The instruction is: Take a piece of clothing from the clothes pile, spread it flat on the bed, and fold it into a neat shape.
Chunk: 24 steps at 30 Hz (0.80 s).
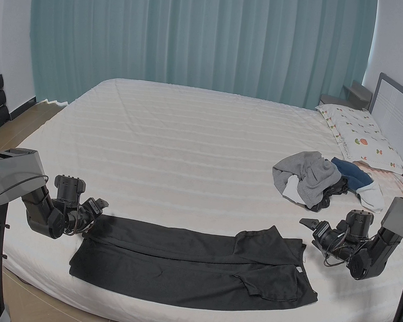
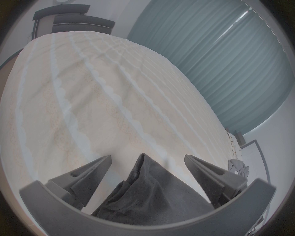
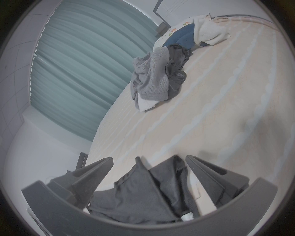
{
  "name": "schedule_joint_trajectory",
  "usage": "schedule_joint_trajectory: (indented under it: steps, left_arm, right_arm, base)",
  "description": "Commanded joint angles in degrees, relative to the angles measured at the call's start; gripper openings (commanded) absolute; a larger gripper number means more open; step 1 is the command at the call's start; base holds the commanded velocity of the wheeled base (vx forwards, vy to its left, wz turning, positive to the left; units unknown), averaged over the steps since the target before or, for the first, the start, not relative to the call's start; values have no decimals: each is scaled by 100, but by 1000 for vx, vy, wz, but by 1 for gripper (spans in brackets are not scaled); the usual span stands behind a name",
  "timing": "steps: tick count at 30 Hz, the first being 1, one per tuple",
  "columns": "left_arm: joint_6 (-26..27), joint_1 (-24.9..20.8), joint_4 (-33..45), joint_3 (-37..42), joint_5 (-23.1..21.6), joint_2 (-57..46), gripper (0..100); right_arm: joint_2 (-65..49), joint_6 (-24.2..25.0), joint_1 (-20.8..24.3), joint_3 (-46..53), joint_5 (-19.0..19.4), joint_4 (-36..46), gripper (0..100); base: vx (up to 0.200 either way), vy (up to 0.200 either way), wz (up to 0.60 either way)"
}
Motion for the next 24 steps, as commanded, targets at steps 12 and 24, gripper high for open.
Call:
schedule_joint_trajectory:
  steps: [12,24]
  left_arm:
    - [-57,20,-16,-22,-7,-17,100]
    - [-31,11,-16,-22,2,0,100]
  right_arm:
    - [708,-574,416,-294,126,-78,100]
    - [796,-697,477,-346,117,-52,0]
  base:
    - [0,0,0]
    - [0,0,0]
